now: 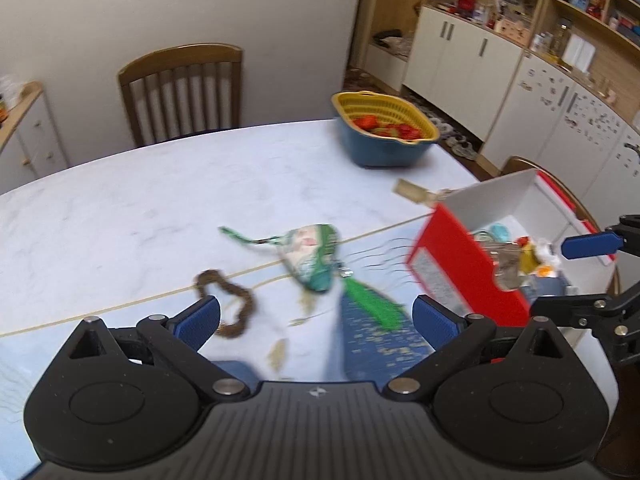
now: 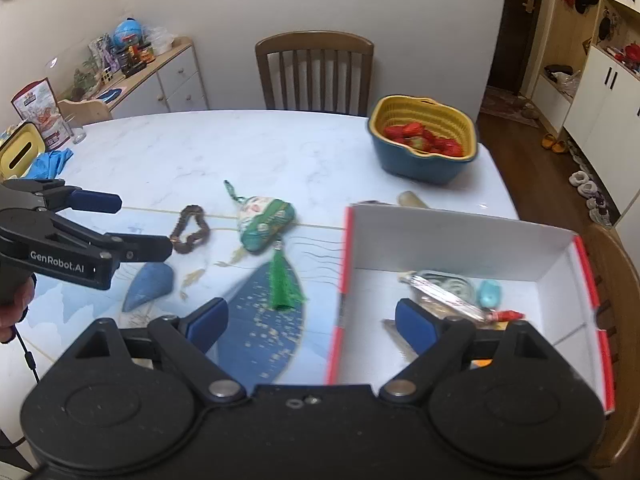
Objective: Organize objects
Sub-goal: 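Withdraw both tools from the box back over the table items, then grasp the brown bead bracelet with the left tool while the right tool grasps the green plush sachet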
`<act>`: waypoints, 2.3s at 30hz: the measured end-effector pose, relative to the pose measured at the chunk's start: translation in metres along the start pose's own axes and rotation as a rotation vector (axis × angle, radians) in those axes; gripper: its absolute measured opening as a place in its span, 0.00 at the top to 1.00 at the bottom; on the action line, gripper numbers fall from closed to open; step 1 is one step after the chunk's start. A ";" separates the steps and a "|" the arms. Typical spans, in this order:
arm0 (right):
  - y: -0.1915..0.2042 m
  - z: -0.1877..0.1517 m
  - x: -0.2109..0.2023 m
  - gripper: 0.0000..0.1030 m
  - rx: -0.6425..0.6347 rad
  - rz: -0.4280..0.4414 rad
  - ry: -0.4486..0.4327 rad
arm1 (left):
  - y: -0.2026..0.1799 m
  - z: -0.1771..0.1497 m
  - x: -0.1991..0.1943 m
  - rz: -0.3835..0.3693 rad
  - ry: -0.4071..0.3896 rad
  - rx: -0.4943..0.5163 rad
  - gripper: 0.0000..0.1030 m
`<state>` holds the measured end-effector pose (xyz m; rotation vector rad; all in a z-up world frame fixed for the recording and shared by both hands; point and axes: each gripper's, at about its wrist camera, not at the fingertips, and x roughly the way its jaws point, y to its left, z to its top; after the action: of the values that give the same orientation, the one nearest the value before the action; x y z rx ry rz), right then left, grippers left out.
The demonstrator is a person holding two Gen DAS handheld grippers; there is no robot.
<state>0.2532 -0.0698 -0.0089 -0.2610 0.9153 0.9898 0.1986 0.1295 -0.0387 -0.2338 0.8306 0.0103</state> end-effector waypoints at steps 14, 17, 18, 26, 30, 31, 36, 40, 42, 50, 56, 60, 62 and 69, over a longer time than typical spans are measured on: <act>0.050 0.023 0.041 0.12 -0.036 0.020 0.014 | 0.068 -0.020 0.014 0.056 0.015 -0.018 0.00; 0.054 0.030 0.055 0.12 -0.029 0.021 0.025 | 0.075 -0.023 0.024 0.063 0.014 -0.022 0.00; 0.056 0.033 0.059 0.12 -0.028 0.021 0.027 | 0.078 -0.024 0.027 0.064 0.014 -0.026 0.00; 0.063 0.055 0.102 0.12 -0.031 0.026 0.063 | 0.086 -0.025 0.061 0.062 0.023 -0.043 0.00; 0.061 0.063 0.125 0.12 -0.024 0.018 0.091 | 0.087 -0.022 0.077 0.053 0.029 -0.056 0.00; 0.060 0.064 0.132 0.12 -0.021 0.016 0.098 | 0.087 -0.021 0.081 0.053 0.030 -0.056 0.00; 0.055 0.071 0.161 0.12 -0.007 -0.001 0.129 | 0.087 -0.016 0.101 0.051 0.039 -0.068 0.00; 0.054 0.076 0.182 0.12 0.008 -0.005 0.144 | 0.087 -0.015 0.115 0.060 0.045 -0.076 0.00; 0.055 0.077 0.190 0.12 0.013 -0.001 0.151 | 0.088 -0.015 0.120 0.066 0.045 -0.084 0.00; 0.055 0.080 0.217 0.12 0.033 -0.010 0.174 | 0.089 -0.016 0.132 0.062 0.044 -0.100 0.01; 0.055 0.082 0.228 0.13 0.035 -0.006 0.187 | 0.088 -0.016 0.134 0.070 0.048 -0.090 0.15; 0.056 0.082 0.233 0.14 0.035 -0.010 0.194 | 0.086 -0.014 0.132 0.071 0.038 -0.080 0.41; 0.056 0.081 0.236 0.17 0.035 -0.012 0.196 | 0.084 -0.014 0.131 0.072 0.034 -0.075 0.50; 0.057 0.080 0.241 0.26 0.034 -0.036 0.209 | 0.083 -0.014 0.131 0.048 0.036 -0.076 0.74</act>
<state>0.3054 0.1536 -0.1324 -0.3559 1.1127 0.9251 0.2690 0.1971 -0.1603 -0.2858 0.8723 0.0827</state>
